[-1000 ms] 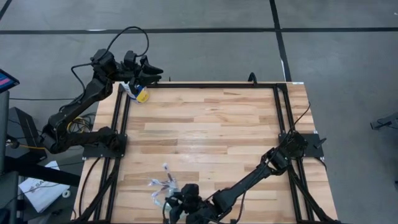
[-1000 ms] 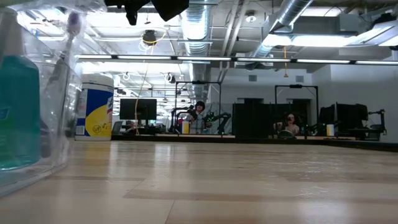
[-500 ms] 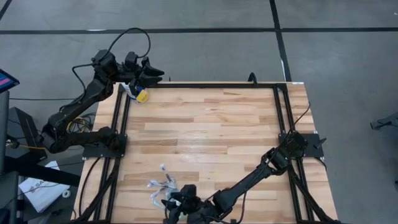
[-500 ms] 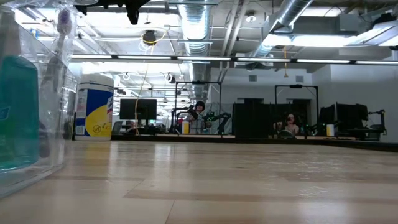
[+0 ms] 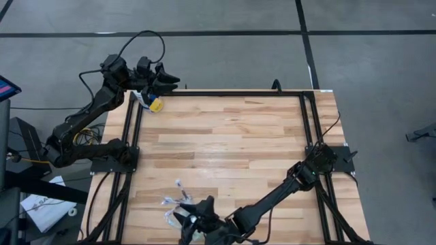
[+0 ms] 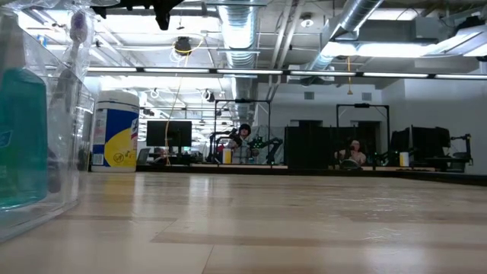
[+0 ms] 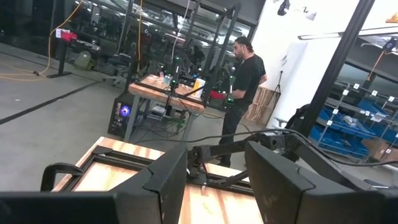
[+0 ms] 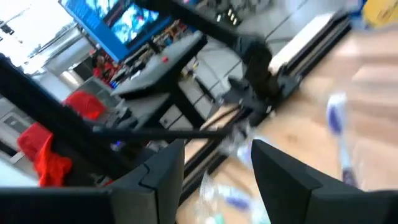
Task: Pick & Place toothbrushing station
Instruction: Return to Home Position
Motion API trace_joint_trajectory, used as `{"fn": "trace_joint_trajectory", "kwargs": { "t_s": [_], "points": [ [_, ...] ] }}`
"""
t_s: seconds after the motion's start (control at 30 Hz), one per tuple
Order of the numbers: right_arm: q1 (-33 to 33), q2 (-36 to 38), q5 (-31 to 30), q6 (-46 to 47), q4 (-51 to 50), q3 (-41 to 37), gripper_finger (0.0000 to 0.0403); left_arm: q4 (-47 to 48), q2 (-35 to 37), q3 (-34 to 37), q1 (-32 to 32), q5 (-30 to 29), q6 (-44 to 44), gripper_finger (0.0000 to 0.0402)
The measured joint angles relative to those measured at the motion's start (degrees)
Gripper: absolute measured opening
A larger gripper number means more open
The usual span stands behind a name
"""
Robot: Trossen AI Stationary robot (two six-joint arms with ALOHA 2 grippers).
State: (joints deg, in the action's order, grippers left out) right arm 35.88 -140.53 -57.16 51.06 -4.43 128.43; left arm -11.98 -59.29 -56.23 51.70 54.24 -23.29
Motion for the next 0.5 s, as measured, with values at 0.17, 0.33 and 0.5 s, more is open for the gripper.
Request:
{"fn": "trace_joint_trajectory", "kwargs": {
  "t_s": [0.17,0.33,0.5],
  "points": [
    [0.0,0.0,-6.7,-8.1,0.1,5.4,0.0176,0.0,0.0,0.0,-0.9,0.7,-1.3,0.0159],
    [-0.2,4.8,-11.4,-21.7,3.5,5.1,0.0176,-1.0,2.4,0.0,-6.6,-0.1,-1.7,0.0159],
    [0.1,13.7,-17.8,-34.9,-1.5,5.3,0.0173,-2.4,8.6,0.0,-14.3,-11.7,-0.7,0.0159]
  ]
}}
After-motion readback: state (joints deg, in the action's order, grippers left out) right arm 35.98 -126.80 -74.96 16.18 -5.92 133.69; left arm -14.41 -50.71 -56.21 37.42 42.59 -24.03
